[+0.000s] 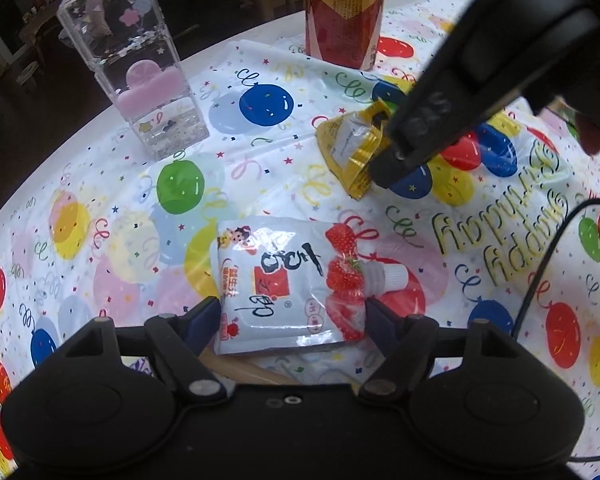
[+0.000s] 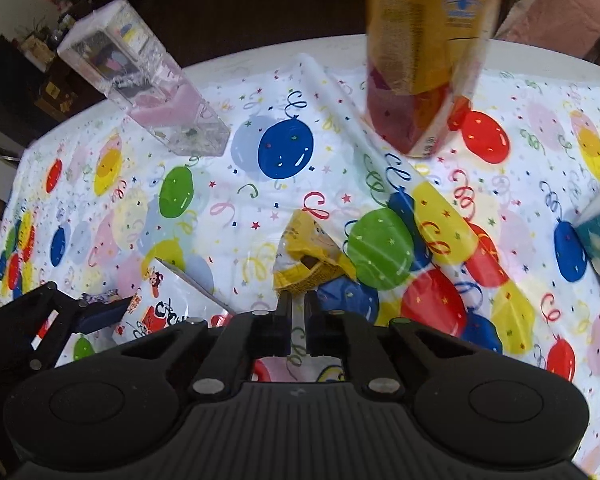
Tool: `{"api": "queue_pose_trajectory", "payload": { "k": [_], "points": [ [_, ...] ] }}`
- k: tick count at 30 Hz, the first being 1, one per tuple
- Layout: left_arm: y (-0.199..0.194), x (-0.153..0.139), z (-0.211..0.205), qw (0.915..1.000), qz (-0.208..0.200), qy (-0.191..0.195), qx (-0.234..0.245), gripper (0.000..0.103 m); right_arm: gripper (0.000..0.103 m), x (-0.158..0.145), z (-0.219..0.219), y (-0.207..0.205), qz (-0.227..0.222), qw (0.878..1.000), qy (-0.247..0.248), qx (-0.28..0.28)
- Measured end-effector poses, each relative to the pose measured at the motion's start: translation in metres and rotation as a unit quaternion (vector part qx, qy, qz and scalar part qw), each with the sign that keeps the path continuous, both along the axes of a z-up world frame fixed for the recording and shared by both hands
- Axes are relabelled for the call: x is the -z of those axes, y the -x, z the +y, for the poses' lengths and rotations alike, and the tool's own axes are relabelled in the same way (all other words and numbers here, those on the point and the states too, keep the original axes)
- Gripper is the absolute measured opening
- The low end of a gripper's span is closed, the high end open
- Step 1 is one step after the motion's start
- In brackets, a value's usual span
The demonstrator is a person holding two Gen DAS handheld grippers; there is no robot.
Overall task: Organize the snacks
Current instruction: 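Grasp the white red-print pouch with the left tool while the right tool reaches for the yellow triangular packet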
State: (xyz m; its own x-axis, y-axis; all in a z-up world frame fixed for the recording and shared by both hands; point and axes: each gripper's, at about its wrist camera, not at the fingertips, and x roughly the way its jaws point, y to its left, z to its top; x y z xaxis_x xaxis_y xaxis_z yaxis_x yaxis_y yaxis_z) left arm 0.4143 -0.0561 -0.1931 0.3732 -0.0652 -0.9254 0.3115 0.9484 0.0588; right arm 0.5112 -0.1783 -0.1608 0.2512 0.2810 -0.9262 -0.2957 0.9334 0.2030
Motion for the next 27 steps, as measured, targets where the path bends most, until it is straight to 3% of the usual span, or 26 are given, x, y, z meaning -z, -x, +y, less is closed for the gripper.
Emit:
{"api": "queue_pose_trajectory", "payload": {
  "k": [13,15,17,19,22,27],
  "points": [
    [0.012,-0.015,0.002,0.9993,-0.008,0.023,-0.029,0.076,0.010,-0.030,-0.014,0.004,-0.020,0.999,-0.012,-0.027],
    [0.013,-0.017,0.001,0.9992,-0.010,0.024,-0.031,0.076,0.018,-0.032,-0.009,0.001,-0.023,0.999,-0.014,-0.027],
    [0.013,-0.018,0.002,0.9991,-0.011,0.027,-0.032,0.076,0.045,-0.036,-0.005,-0.001,-0.029,0.999,-0.015,-0.028],
    [0.014,-0.019,0.002,0.9989,-0.011,0.030,-0.034,0.076,0.065,-0.041,-0.001,-0.003,-0.046,0.998,-0.013,-0.033],
    [0.014,-0.020,0.004,0.9985,-0.010,0.036,-0.041,0.076,0.068,-0.042,0.003,-0.010,-0.044,0.998,-0.017,-0.029],
    [0.014,-0.021,0.004,0.9980,-0.010,0.041,-0.047,0.076,0.068,-0.016,0.015,-0.020,-0.026,0.999,0.016,-0.027]
  ]
}}
